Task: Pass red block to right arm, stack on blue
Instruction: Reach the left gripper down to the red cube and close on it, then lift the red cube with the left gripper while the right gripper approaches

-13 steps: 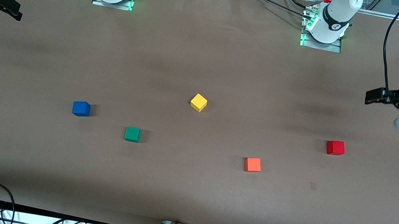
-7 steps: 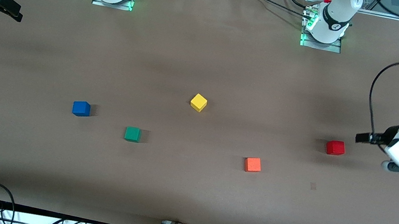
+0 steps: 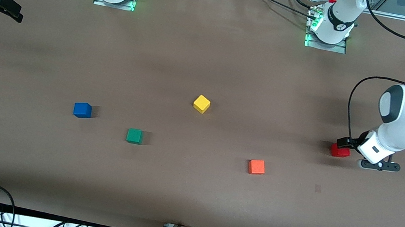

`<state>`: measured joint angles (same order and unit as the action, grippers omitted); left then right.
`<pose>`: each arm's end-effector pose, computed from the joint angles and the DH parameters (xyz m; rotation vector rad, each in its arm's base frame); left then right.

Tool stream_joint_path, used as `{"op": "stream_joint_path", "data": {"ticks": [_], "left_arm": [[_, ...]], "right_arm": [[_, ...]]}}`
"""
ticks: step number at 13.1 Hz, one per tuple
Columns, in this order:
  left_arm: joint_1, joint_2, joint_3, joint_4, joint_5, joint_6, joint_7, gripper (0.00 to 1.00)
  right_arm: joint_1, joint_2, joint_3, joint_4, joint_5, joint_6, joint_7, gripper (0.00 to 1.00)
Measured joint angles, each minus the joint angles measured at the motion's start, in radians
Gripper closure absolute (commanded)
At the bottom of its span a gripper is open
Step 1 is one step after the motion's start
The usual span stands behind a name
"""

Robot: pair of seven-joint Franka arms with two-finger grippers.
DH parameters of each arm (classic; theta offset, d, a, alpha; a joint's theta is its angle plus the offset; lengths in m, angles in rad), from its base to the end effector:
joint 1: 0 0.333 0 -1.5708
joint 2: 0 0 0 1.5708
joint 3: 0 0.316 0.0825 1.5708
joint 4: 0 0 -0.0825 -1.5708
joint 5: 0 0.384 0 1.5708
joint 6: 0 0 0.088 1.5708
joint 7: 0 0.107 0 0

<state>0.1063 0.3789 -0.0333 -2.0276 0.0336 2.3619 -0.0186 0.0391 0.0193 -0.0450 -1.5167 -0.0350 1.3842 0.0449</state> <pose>0.5938 0.0443 0.2559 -3.1294 -0.1084 0.0697 0.5402 -0.0072 0.6242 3.0930 -0.0847 -0.2341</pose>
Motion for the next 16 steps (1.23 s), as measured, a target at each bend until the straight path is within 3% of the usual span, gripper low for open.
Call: {"op": "stream_joint_path", "data": {"ticks": [5, 11, 12, 13, 15, 16], "left_arm": [[0.001, 0.086, 0.000, -0.008, 0.002, 0.087, 0.018, 0.00], [0.003, 0.118, 0.001, -0.008, 0.002, 0.098, 0.050, 0.00], [0.004, 0.126, 0.001, -0.008, 0.002, 0.098, 0.050, 0.37], [0.007, 0.131, 0.002, -0.007, 0.002, 0.100, 0.051, 0.62], [0.016, 0.133, 0.002, -0.005, 0.002, 0.101, 0.052, 0.89], [0.018, 0.133, 0.002, -0.004, 0.002, 0.101, 0.053, 0.96]], "right_arm": [[0.000, 0.003, 0.000, 0.000, 0.000, 0.000, 0.000, 0.00], [-0.001, 0.008, -0.002, 0.000, 0.002, 0.000, -0.014, 0.00], [-0.002, 0.010, -0.004, 0.000, 0.007, 0.001, -0.023, 0.00], [-0.003, 0.012, -0.005, 0.000, 0.010, 0.001, -0.026, 0.00], [-0.004, 0.012, -0.004, 0.001, 0.014, 0.001, -0.027, 0.00], [-0.004, 0.012, -0.004, 0.001, 0.015, 0.001, -0.027, 0.00]]}}
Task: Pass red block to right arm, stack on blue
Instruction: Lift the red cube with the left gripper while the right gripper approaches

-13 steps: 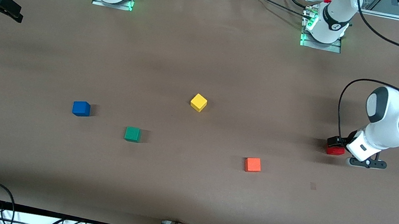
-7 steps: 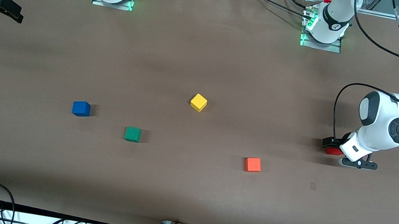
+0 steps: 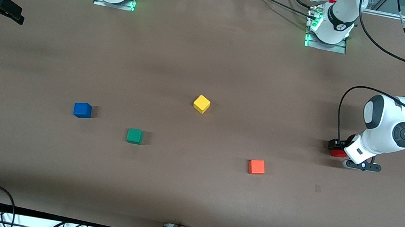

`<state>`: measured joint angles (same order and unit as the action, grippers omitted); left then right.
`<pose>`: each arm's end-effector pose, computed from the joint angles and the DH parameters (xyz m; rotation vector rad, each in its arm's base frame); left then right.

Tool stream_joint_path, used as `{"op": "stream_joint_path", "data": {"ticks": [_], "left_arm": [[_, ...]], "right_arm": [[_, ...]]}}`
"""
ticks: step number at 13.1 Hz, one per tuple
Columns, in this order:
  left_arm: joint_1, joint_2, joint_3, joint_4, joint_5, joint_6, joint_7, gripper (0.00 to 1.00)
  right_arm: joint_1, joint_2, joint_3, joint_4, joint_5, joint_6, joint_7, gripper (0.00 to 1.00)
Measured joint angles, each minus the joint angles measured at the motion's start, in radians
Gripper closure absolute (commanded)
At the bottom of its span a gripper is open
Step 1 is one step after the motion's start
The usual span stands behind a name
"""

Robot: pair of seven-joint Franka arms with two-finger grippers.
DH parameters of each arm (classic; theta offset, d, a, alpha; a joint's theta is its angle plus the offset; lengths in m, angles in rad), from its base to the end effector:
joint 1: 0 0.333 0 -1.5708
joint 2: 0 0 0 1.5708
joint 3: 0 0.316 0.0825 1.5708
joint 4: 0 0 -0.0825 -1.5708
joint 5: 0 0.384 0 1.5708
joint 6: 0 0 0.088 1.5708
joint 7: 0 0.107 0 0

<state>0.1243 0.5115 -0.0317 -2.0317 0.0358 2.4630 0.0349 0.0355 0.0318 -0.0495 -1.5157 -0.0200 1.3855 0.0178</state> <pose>0.5877 0.0546 0.1838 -3.1381 -0.0508 0.1255 0.5440 -0.0096 0.6179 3.1092 -0.0528 -0.2523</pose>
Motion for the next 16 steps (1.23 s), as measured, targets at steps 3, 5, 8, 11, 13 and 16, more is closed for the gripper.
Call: {"op": "stream_joint_path", "data": {"ticks": [3, 5, 8, 11, 13, 16], "left_arm": [[0.001, 0.000, 0.000, 0.014, 0.000, -0.004, 0.004, 1.00], [0.001, -0.005, -0.002, 0.048, 0.001, -0.046, 0.032, 1.00], [-0.002, -0.030, -0.017, 0.177, 0.000, -0.261, 0.123, 0.99], [-0.002, -0.049, -0.071, 0.296, -0.003, -0.454, 0.220, 0.94], [-0.002, -0.050, -0.118, 0.345, -0.062, -0.517, 0.237, 0.96], [-0.005, -0.050, -0.139, 0.361, -0.289, -0.525, 0.437, 0.94]], "right_arm": [[0.000, 0.000, 0.001, 0.000, 0.002, 0.000, 0.000, 0.00], [0.000, 0.002, 0.003, 0.000, 0.002, 0.000, 0.000, 0.00], [0.001, 0.028, 0.010, 0.001, 0.002, 0.004, 0.000, 0.00], [0.002, 0.059, 0.011, 0.001, 0.003, 0.004, 0.000, 0.00], [0.004, 0.067, 0.011, 0.001, 0.005, 0.004, -0.002, 0.00], [0.026, 0.076, 0.016, 0.001, 0.008, 0.005, -0.006, 0.00]]}}
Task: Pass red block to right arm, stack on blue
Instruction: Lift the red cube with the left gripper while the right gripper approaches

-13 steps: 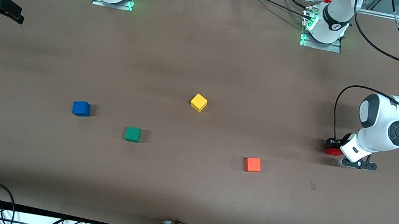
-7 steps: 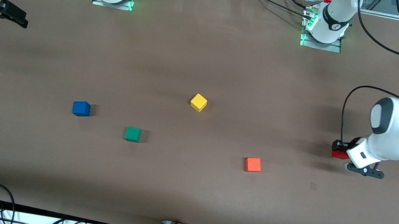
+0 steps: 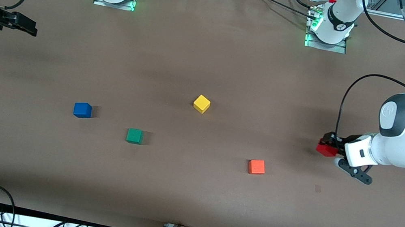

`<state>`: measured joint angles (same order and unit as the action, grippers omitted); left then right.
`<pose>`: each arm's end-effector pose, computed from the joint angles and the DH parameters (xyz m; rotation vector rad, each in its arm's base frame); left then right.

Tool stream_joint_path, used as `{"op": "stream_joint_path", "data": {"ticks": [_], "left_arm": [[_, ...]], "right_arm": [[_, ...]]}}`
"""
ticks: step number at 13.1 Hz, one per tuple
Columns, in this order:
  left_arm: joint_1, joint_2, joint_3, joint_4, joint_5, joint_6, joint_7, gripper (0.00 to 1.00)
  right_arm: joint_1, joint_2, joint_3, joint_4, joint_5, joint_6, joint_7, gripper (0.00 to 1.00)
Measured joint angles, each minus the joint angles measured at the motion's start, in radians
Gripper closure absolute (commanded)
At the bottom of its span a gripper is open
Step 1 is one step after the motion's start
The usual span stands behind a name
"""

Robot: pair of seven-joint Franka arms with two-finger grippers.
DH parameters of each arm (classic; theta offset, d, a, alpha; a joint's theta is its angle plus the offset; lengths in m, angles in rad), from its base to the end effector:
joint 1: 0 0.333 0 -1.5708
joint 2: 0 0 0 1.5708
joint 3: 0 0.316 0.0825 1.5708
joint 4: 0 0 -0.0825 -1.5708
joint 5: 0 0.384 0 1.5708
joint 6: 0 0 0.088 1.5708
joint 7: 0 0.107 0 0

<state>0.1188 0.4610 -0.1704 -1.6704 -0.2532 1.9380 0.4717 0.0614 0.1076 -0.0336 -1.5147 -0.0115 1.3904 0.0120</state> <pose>0.6496 -0.0395 0.3300 2.7447 -0.5547 -0.1710 0.5645 0.0153 0.5766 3.1009 0.0230 -0.3605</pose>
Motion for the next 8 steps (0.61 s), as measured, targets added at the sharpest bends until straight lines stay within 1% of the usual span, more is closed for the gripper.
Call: {"op": "stream_joint_path", "data": {"ticks": [2, 3, 4, 6, 7, 8], "left_arm": [[-0.001, 0.000, -0.022, 0.014, -0.147, 0.000, 0.182, 0.94], [-0.001, 0.000, -0.039, 0.023, -0.206, 0.000, 0.259, 0.94], [-0.001, 0.000, -0.055, 0.029, -0.266, 0.000, 0.323, 0.94], [-0.002, 0.000, -0.077, 0.031, -0.425, 0.000, 0.467, 0.96], [-0.007, 0.001, -0.084, 0.031, -0.515, 0.000, 0.545, 0.96], [-0.021, 0.002, -0.088, 0.031, -0.590, 0.004, 0.615, 0.98]], "right_arm": [[0.031, 0.015, 0.003, 0.000, 0.031, 0.004, 0.001, 0.00], [0.042, 0.028, 0.004, 0.000, 0.084, 0.010, 0.002, 0.00], [0.048, 0.047, 0.004, 0.000, 0.157, 0.019, 0.003, 0.00], [0.046, 0.108, 0.002, -0.001, 0.324, 0.052, 0.003, 0.00], [0.044, 0.144, 0.000, -0.002, 0.418, 0.071, 0.003, 0.00], [0.043, 0.183, -0.003, -0.002, 0.532, 0.089, 0.003, 0.00]]}}
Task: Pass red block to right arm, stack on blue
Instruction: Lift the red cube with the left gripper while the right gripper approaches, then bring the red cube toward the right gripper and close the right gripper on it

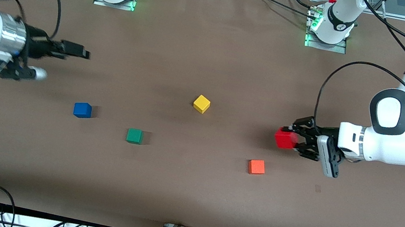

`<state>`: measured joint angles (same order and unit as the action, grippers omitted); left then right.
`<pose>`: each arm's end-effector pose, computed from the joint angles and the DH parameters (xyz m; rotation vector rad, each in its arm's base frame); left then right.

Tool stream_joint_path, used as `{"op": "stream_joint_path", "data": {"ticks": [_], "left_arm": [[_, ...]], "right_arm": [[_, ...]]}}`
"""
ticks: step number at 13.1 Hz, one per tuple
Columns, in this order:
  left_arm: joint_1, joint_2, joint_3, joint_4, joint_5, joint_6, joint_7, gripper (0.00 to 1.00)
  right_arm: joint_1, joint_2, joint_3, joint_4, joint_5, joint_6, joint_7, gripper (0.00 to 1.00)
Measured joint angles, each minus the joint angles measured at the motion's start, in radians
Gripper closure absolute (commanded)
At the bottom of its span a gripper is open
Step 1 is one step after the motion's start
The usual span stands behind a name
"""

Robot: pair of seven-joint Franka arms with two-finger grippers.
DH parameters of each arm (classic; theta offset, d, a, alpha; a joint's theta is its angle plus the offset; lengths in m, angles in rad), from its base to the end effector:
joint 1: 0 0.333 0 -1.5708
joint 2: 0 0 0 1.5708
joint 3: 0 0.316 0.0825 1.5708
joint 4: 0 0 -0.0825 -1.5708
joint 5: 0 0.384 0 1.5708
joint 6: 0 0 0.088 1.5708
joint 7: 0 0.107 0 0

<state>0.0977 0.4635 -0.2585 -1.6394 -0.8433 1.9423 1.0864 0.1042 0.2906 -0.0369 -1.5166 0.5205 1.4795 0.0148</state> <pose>0.6564 -0.1360 0.3694 2.0797 -0.9260 0.3131 0.6091 0.1008 0.4870 -2.6069 -0.0173 0.4581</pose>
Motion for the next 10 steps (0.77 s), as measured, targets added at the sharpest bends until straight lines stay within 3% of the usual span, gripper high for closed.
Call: {"op": "stream_joint_path", "data": {"ticks": [2, 4, 6, 7, 10], "left_arm": [[-0.046, 0.005, -0.011, -0.001, -0.130, 0.030, 0.109, 1.00], [-0.104, 0.023, -0.016, 0.003, -0.241, 0.051, 0.202, 0.90], [-0.147, 0.068, -0.018, 0.043, -0.281, 0.065, 0.298, 0.92], [-0.158, 0.092, -0.018, 0.067, -0.308, 0.066, 0.336, 0.98], [-0.201, 0.122, -0.020, 0.098, -0.405, 0.125, 0.438, 1.00]], "right_arm": [[-0.002, 0.077, -0.005, 0.000, 0.231, 0.010, -0.001, 0.00], [-0.002, 0.150, -0.005, 0.001, 0.403, 0.039, -0.008, 0.00], [0.001, 0.211, -0.003, 0.002, 0.580, 0.048, -0.013, 0.00], [0.006, 0.239, 0.000, 0.002, 0.668, 0.047, -0.014, 0.00], [0.048, 0.296, 0.010, 0.006, 0.825, 0.086, -0.038, 0.00]]}}
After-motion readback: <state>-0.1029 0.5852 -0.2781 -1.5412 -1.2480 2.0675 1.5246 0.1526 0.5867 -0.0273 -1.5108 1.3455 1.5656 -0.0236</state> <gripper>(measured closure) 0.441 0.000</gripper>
